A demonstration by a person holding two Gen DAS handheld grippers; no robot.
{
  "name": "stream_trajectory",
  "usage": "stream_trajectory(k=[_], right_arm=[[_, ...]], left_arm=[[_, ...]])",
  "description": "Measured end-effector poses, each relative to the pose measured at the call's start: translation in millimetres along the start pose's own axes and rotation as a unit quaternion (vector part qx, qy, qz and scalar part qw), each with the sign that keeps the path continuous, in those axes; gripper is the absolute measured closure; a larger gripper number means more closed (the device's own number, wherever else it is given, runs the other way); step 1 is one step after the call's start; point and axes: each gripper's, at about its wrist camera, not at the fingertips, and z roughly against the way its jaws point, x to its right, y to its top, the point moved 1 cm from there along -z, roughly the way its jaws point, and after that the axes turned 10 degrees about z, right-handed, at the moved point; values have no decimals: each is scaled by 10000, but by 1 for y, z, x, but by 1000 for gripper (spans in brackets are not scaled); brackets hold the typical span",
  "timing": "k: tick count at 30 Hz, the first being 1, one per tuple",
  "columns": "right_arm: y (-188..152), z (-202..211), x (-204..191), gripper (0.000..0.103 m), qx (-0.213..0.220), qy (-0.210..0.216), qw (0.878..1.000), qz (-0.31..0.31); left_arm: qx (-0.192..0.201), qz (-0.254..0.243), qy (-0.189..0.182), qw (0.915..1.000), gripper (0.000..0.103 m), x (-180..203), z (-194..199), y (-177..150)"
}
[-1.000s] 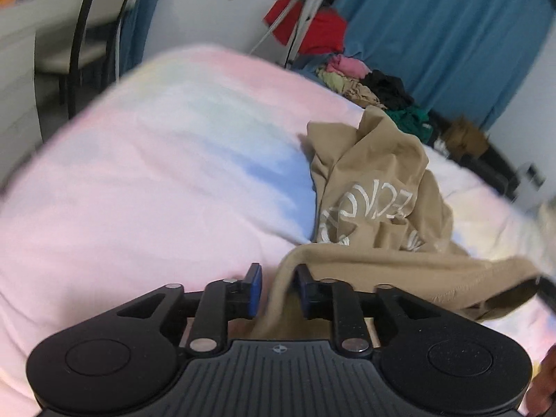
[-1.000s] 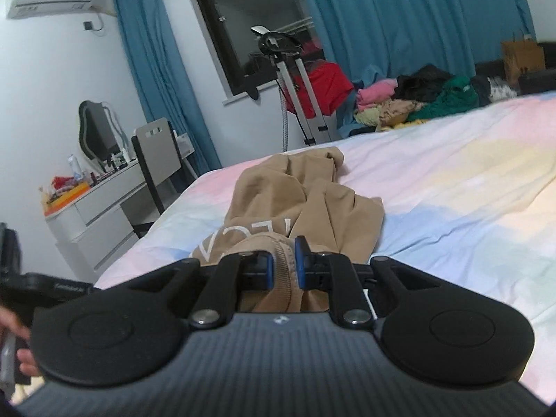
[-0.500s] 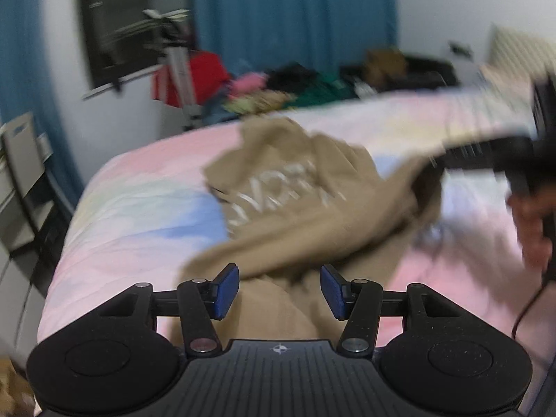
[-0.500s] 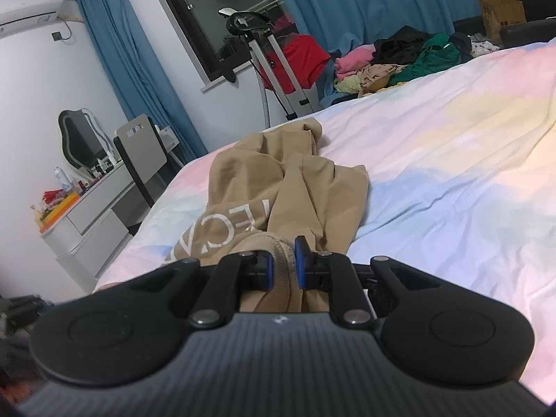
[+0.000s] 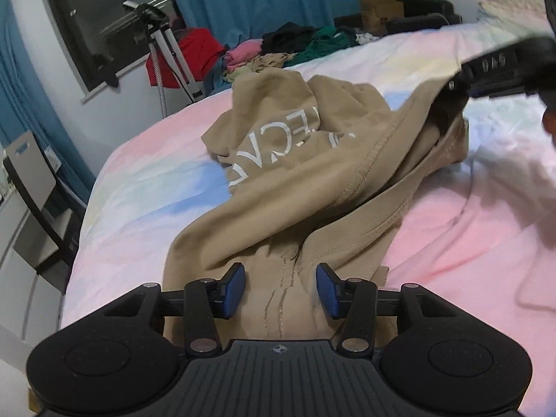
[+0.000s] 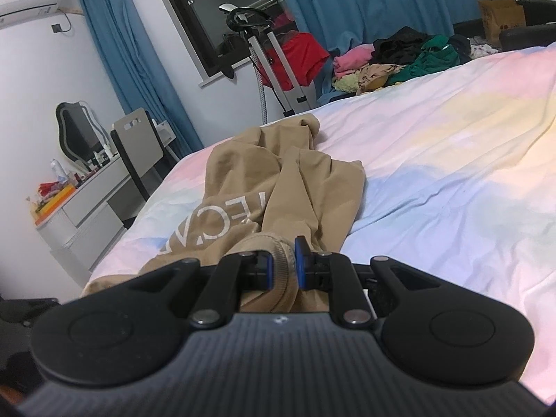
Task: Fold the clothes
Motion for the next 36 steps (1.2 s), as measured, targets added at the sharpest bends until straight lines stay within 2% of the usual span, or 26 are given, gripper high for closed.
stream_trajectory(k=[5,7,11,13,14,15,18,20,22,24,25,26,27,29,30,31,32,35,36], right_arm=[[0,1,4,87,3,-90,9999,-50],[0,0,4,87,-13,-115,9999,-48],[-2,-3,5,87,-48,-154,9999,-43],[-2,-3,2,87,-52,-158,9999,28],[-2,-3,0,87,-50,-162,9998,70],[-2,-3,-1,87,-46,-170,9998,107],[-2,-2,-2,87,-31,-196,9996,189],[-2,-2,0,87,-32,-214,9996,174],[-3,-3,2,87,-52,-221,9997,120],[-4,-4,3,87,-81,-224,9997,73],[-4,-4,3,87,-85,-225,9997,66],[-4,-4,3,87,-83,-226,9997,68],[-4,-3,2,87,-69,-218,9997,68],[-3,0,0,87,-11,-148,9999,62],[-3,1,-1,87,15,-99,9999,62],[-2,2,-2,87,40,-29,10000,62],[-2,3,-4,87,49,108,9999,54],[0,5,-10,87,47,610,9981,15],[0,5,-13,87,49,755,9971,2]], left_arm=[[153,307,-199,9992,54,-13,25,0],[73,337,-180,9992,54,-13,24,-1],[-85,19,-191,9998,54,-2,9,-6],[-166,-262,-74,9995,55,7,-2,-8],[-217,-306,-21,9993,59,8,-7,-8],[-269,-322,23,9991,68,8,-11,-9],[-230,-19,-110,9997,86,-1,-6,-6],[-56,255,-225,9994,88,-10,7,-3],[188,743,-453,9960,89,-26,25,0],[465,1354,-804,9864,89,-47,43,2],[645,1755,-1102,9762,89,-61,51,2],[834,2172,-1425,9621,89,-76,60,2],[1007,2632,-1723,9439,89,-93,66,0],[1184,3525,-2164,9027,90,-123,68,-7],[1201,3875,-2266,8855,90,-135,66,-11],[1158,4142,-2221,8750,90,-144,62,-16],[1053,4290,-2017,8742,90,-150,58,-20],[433,4482,-1087,8863,89,-155,38,-27],[243,4397,-780,8944,88,-153,32,-28]])
